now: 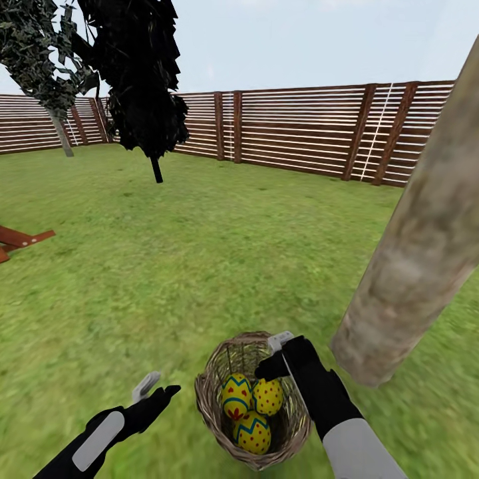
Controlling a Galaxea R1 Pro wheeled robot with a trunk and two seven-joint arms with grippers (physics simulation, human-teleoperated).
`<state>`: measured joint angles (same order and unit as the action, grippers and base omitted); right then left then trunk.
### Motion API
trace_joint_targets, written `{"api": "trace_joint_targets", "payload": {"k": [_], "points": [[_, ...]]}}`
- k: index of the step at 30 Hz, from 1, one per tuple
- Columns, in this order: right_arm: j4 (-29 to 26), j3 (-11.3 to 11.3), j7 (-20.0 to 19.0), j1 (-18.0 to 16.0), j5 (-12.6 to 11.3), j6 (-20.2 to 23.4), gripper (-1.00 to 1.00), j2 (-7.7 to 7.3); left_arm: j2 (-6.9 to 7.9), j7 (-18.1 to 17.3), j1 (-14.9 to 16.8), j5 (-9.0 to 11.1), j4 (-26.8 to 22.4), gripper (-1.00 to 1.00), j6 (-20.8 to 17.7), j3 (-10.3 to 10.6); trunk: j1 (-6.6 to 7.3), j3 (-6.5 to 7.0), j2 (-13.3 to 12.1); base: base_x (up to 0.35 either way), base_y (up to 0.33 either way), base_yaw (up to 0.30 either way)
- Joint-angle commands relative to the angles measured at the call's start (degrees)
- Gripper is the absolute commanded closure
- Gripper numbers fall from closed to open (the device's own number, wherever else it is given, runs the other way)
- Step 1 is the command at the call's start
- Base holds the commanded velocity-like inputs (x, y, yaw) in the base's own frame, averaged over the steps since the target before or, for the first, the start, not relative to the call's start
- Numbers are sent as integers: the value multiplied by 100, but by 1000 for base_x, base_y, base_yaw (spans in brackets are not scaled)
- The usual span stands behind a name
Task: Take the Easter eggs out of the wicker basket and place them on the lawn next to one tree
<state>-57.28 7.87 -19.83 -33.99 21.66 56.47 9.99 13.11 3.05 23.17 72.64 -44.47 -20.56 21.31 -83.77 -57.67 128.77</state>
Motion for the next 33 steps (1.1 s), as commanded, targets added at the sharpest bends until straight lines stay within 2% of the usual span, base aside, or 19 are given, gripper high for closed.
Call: {"api": "trace_joint_targets", "payload": {"k": [1,4,7,11,13,14,15,16,17,18,20,23,33], "points": [[-5,12,-17,-9,64,20,-100,1,7,33,4,57,-9,-100,-1,22,-22,-24,44,0,0,0],[-24,145,202,-18,70,10,-100,1,-8,33,4,57,-6,-100,-1,22,-87,-78,164,0,0,0],[-39,311,260,-20,67,-12,-100,1,-24,35,4,57,-1,-100,-1,22,-153,-131,285,0,0,0],[-38,378,257,-20,21,-27,-100,1,-27,34,4,54,49,-100,-1,20,-241,-203,445,0,0,0],[-38,387,259,-20,-302,-20,-100,1,-35,31,4,50,189,-100,-1,16,-285,-239,525,0,0,0],[-38,429,266,-20,-722,-5,-100,1,-88,30,4,49,282,-100,-1,16,-307,-257,565,0,0,0],[-38,493,272,-20,-967,2,-100,1,-130,28,4,49,320,-100,-1,18,-329,-275,605,0,0,0],[-38,704,279,-20,-1229,7,-100,1,-170,25,4,49,352,-100,-1,20,-351,-293,645,0,0,0],[-40,796,281,-20,-1288,8,-100,1,-179,24,4,48,359,-100,-1,21,-373,-311,686,0,0,0],[-43,1073,284,-20,-1407,8,-100,1,-195,22,4,48,371,-100,-1,21,-395,-329,726,0,0,0],[-45,1283,285,-20,-1481,0,-100,1,-206,20,4,48,375,-100,-1,22,-439,-365,806,0,0,0],[-56,1405,281,-20,-1529,-15,-100,1,-211,20,4,48,377,-100,-1,22,-505,-419,926,0,0,0],[-170,1445,286,-20,-1537,-30,-100,1,-211,20,4,48,381,-100,-1,22,-724,-598,1327,0,0,0]]}}
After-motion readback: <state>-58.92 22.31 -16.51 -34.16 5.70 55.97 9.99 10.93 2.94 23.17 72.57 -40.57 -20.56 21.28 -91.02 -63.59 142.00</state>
